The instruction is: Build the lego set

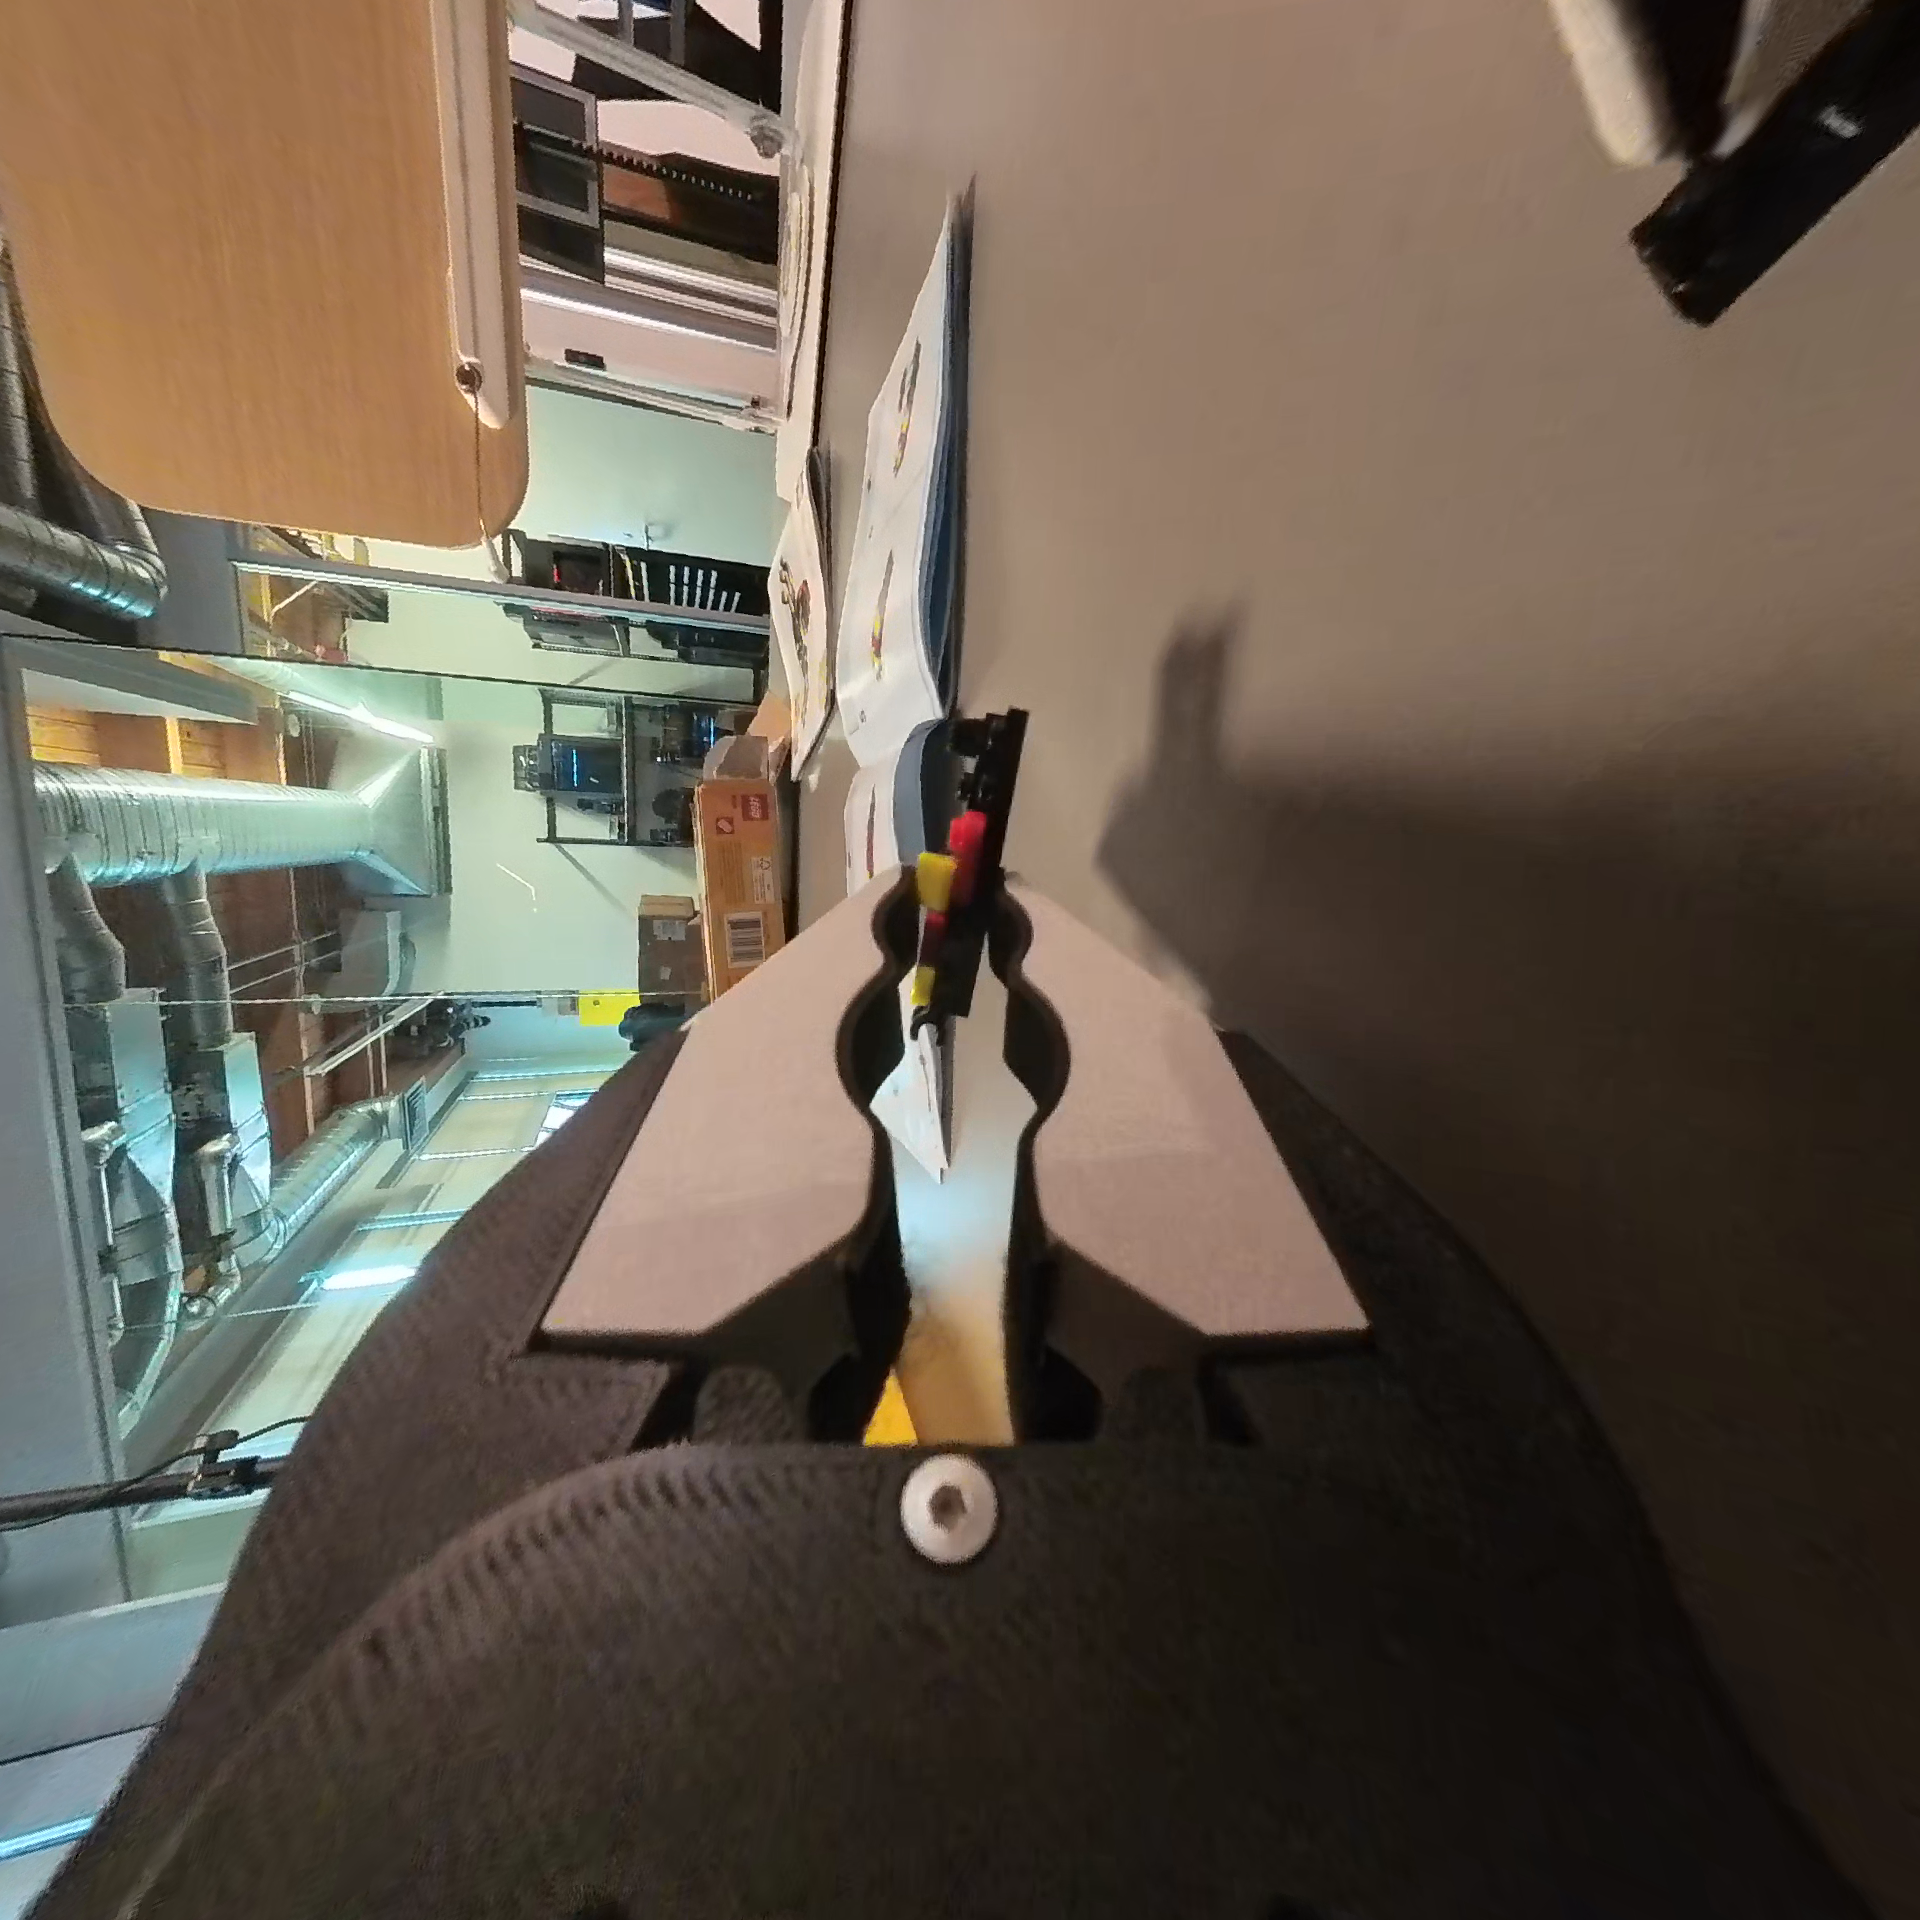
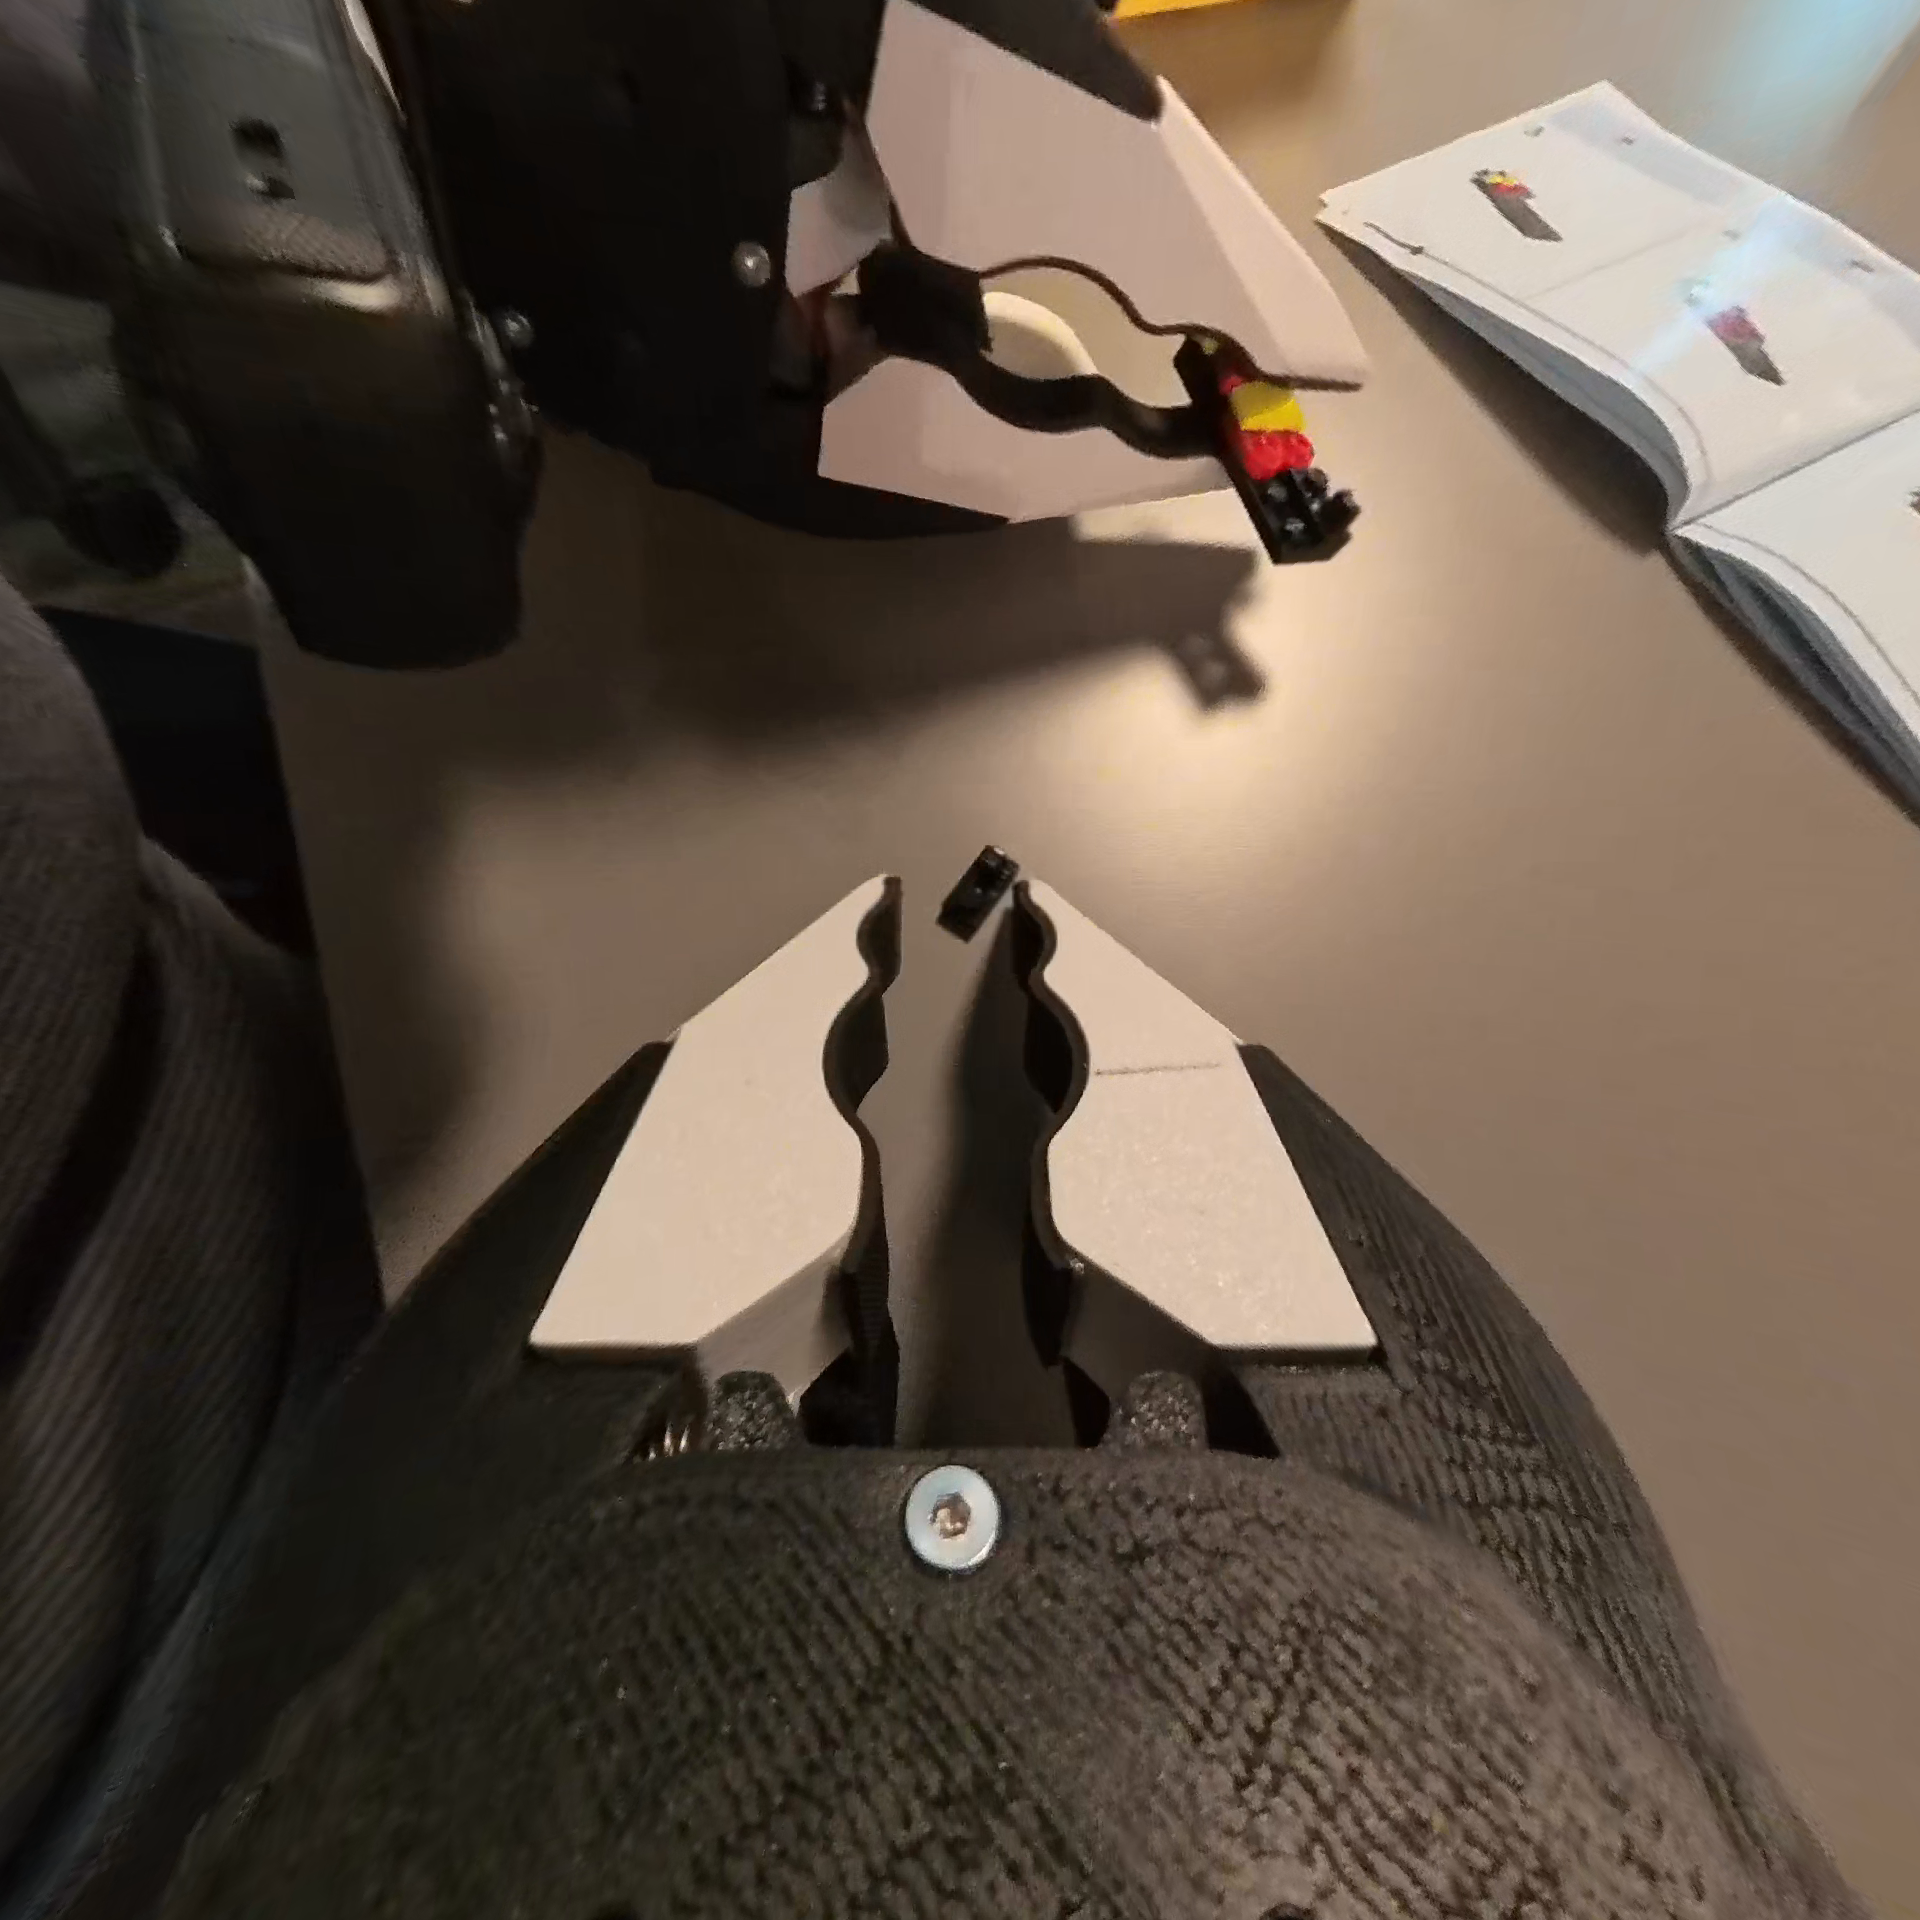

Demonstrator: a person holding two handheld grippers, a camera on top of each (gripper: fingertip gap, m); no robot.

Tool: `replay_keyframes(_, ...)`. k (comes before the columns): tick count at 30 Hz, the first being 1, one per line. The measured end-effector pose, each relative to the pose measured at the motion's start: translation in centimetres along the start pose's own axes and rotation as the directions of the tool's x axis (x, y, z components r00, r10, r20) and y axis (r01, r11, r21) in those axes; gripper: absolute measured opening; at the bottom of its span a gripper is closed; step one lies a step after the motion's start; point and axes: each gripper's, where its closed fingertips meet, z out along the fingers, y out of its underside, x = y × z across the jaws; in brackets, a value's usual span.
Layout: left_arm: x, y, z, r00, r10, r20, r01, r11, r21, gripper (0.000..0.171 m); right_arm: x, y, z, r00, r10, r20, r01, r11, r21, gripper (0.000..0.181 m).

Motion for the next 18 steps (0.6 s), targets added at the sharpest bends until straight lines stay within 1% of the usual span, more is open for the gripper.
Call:
replay_keyframes(4, 0.0, -0.1, -0.1, 1.0, -0.001, 0.0, 0.001, 1.0, 0.002, 0.012, -0.1, 0.4, -0.3, 1.0, -0.001, -0.027, 0.0, 0.999, -0.049, 0.017)
replay_keyframes(5, 0.0, -0.1, -0.1, 1.0, -0.001, 0.0, 0.001, 1.0, 0.003, 0.012, -0.3, 0.5, -0.3, 1.0, 0.001, -0.017, -0.002, 0.999, -0.054, 0.016)
replay_keyframes(8, 0.1, -0.2, 0.0, 1.0, 0.001, -0.003, -0.001, 1.0, 0.005, 0.012, -2.6, -0.3, 0.2, 0.994, 0.015, 0.108, -0.013, 1.0, -0.016, 0.017)
replay_keyframes(9, 0.1, -0.3, -0.1, 1.0, 0.003, -0.005, -0.003, 1.0, 0.007, 0.012, -3.0, -0.6, 0.3, 0.991, 0.011, 0.137, -0.011, 1.0, -0.001, 0.017)
replay_keyframes(10, 0.1, -0.3, -0.1, 1.0, 0.007, -0.005, -0.007, 1.0, 0.01, 0.012, -3.0, -0.9, 0.3, 0.99, 0.001, 0.139, -0.003, 1.0, 0.017, 0.018)
replay_keyframes(12, 0.2, -0.4, -0.1, 1.0, 0.016, -0.007, -0.016, 1.0, 0.016, 0.012, -2.1, -1.5, 0.1, 0.993, -0.047, 0.113, 0.04, 0.997, 0.059, 0.017)
replay_keyframes(14, 0.3, -0.6, -0.1, 1.0, 0.025, -0.008, -0.025, 0.999, 0.02, 0.012, -1.1, -2.0, -0.2, 0.987, -0.127, 0.098, 0.118, 0.988, 0.096, 0.017)
replay_keyframes(16, 0.4, -0.8, -0.2, 0.999, 0.033, -0.012, -0.033, 0.999, 0.032, 0.012, -0.6, -2.3, -0.1, 0.969, -0.216, 0.118, 0.203, 0.972, 0.118, 0.017)
replay_keyframes(18, 0.5, -1.0, -0.2, 0.999, 0.043, -0.016, -0.042, 0.998, 0.039, 0.012, -0.7, -2.4, 0.2, 0.941, -0.293, 0.172, 0.274, 0.954, 0.124, 0.017)
